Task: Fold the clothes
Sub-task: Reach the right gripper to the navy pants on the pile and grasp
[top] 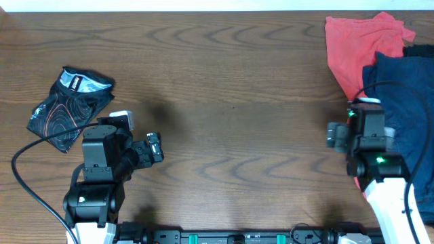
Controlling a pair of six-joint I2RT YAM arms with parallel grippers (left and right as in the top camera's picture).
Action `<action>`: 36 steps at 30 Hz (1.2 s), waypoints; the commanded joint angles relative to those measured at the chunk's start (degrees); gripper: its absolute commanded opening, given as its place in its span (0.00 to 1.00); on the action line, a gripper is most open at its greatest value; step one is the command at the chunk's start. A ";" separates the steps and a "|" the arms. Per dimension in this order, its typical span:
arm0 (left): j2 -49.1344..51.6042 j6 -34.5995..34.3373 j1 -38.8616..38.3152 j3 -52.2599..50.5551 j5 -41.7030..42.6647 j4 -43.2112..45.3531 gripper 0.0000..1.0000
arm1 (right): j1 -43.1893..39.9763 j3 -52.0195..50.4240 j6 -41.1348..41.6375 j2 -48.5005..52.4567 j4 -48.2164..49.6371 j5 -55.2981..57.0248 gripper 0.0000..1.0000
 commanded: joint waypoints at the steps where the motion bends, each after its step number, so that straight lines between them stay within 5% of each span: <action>1: -0.15 -0.13 0.33 1.29 0.98 -0.13 0.98 | -5.62 1.11 3.93 2.84 0.68 7.34 0.95; 6: -0.15 -0.11 0.33 1.29 0.96 -0.09 0.98 | -14.58 1.11 3.93 8.44 5.07 6.88 0.74; 13: -0.15 -0.11 0.33 1.29 0.98 -0.11 0.98 | -19.91 1.11 3.89 16.70 11.08 6.25 0.84; 22: -0.13 -0.11 0.33 1.29 0.98 -0.11 0.98 | -23.19 1.11 3.89 27.67 13.68 6.29 0.79; 28: -0.13 -0.11 0.33 1.29 0.98 -0.11 0.98 | -24.72 1.22 3.91 28.70 13.68 6.95 0.35; 36: -0.13 -0.11 0.33 1.29 0.98 0.13 0.98 | -24.76 2.78 3.89 24.44 13.64 4.76 0.30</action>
